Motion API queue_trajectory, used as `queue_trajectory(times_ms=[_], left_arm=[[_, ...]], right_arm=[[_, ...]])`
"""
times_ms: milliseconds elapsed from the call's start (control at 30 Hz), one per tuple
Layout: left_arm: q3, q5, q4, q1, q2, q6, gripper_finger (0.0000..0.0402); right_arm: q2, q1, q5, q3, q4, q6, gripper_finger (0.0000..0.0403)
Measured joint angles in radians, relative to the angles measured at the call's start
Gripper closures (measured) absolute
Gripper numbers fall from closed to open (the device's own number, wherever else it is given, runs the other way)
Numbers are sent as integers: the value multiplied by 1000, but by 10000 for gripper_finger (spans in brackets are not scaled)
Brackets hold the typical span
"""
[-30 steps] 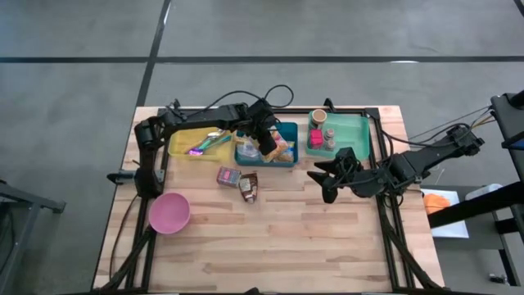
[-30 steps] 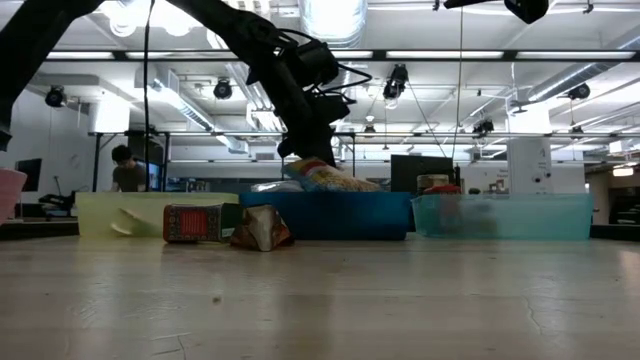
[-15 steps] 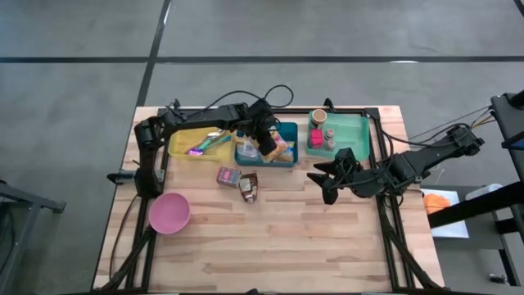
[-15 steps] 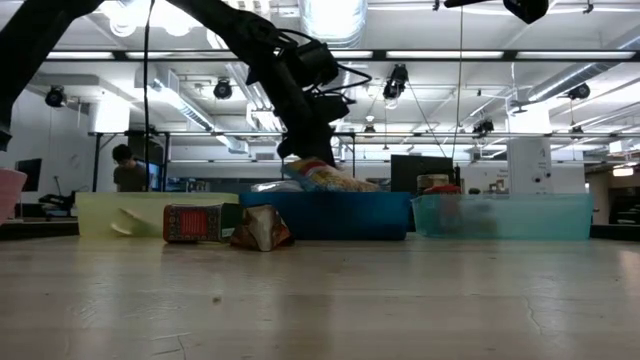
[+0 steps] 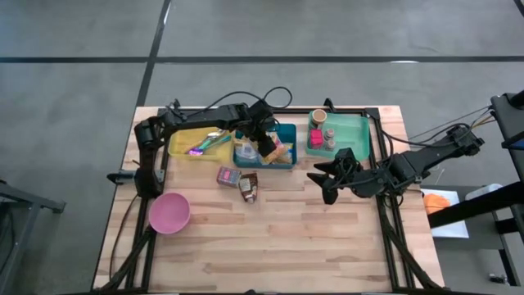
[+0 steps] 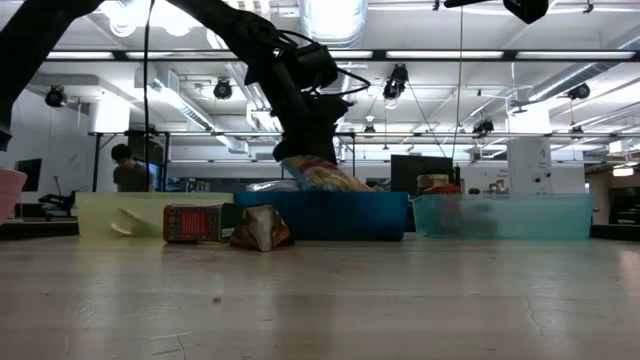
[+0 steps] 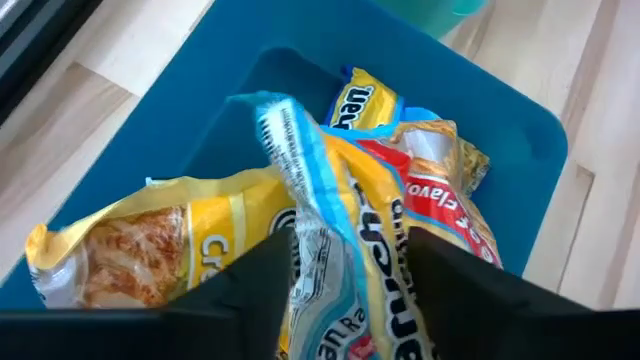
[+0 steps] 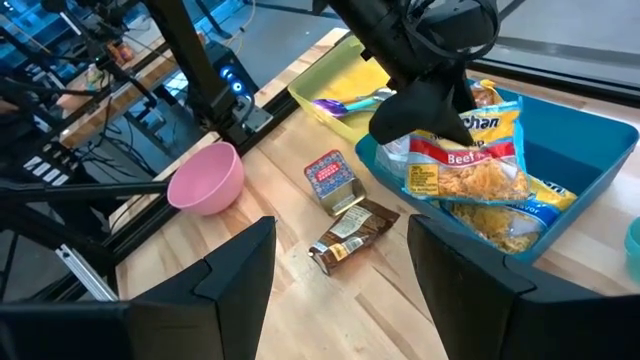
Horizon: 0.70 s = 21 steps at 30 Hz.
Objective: Pick & Place Food Item
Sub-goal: Put the light blue noodle pack into the blue bin, then put the orange seasoning pack into the light green bin
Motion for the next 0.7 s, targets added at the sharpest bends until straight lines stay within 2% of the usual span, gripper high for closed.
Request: queue_trajectory(times_ms=[167, 333, 500, 633, 700], left_arm=[[26, 4, -1, 9, -1, -72, 133], [72, 2, -35, 17, -2, -102, 92], [126, 1, -123, 20, -14, -113, 88], [137, 6, -184, 18, -78, -94, 106], [100, 25, -178, 10, -134, -98, 120]], right_arm=[[0, 0, -4, 0, 0, 5, 179], [0, 0, -21, 0, 2, 7, 179], [0, 0, -22, 0, 2, 34, 179], [2, 0, -42, 0, 2, 33, 179], [4, 0, -50, 0, 1, 33, 179]])
